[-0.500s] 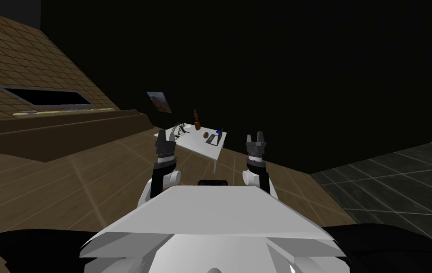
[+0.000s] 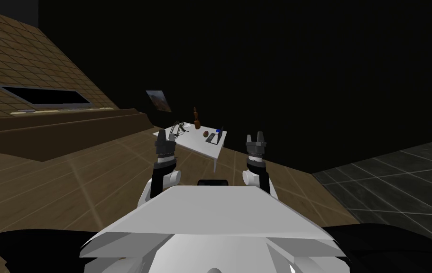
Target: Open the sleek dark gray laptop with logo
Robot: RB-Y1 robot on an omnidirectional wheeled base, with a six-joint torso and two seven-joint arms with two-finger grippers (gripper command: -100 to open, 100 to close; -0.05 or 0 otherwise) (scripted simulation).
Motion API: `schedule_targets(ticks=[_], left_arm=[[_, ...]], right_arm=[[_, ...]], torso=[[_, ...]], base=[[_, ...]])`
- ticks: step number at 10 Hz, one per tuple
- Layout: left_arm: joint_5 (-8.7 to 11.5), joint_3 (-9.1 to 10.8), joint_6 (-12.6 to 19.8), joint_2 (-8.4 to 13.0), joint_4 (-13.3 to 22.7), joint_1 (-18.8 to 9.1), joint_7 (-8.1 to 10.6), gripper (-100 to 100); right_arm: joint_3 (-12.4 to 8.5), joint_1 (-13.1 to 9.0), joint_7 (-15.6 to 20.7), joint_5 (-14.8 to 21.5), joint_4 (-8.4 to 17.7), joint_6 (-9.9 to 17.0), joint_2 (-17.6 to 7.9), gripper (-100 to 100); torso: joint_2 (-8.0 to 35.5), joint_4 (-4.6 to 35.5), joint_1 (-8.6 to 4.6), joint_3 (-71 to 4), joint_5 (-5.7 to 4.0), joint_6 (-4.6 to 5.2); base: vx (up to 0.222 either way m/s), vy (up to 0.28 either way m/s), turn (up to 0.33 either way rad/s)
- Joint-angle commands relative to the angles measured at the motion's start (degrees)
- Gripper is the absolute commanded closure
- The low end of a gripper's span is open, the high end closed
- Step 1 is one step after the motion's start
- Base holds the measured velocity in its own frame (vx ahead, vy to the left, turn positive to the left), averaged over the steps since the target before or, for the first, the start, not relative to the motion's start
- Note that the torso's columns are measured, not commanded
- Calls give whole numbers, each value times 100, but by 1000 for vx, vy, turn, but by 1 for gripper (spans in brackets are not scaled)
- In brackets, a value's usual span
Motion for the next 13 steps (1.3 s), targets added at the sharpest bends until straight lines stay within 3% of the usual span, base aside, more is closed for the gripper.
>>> schedule_targets(ticks=[1, 4, 5, 7, 13], left_arm=[[0, 0, 0, 0, 0, 0, 0, 0], [0, 0, 0, 0, 0, 0, 0, 0], [0, 0, 0, 0, 0, 0, 0, 0], [0, 0, 0, 0, 2, 1, 0, 0], [0, -1, 0, -1, 2, 1, 0, 0]], right_arm=[[0, 0, 0, 0, 0, 0, 0, 0], [0, 0, 0, 0, 0, 0, 0, 0], [-19, -46, 94, 118, 75, 45, -241, -100], [-46, -110, 230, 287, 181, 108, -448, -100], [-175, -412, 873, 1091, 655, 407, -962, -100]], torso=[[424, 423, 0, -844, 0, 0], [1693, 1692, 0, -3381, 0, 0], [2116, 2115, 0, -4227, 0, 0], [2358, 2358, 9, -4737, 3, 0], [2380, 2382, 6, -4767, 2, 0]], base=[[0, 0, 0], [0, 0, 0], [18, 23, 16], [21, 44, 18], [38, 70, 24]])
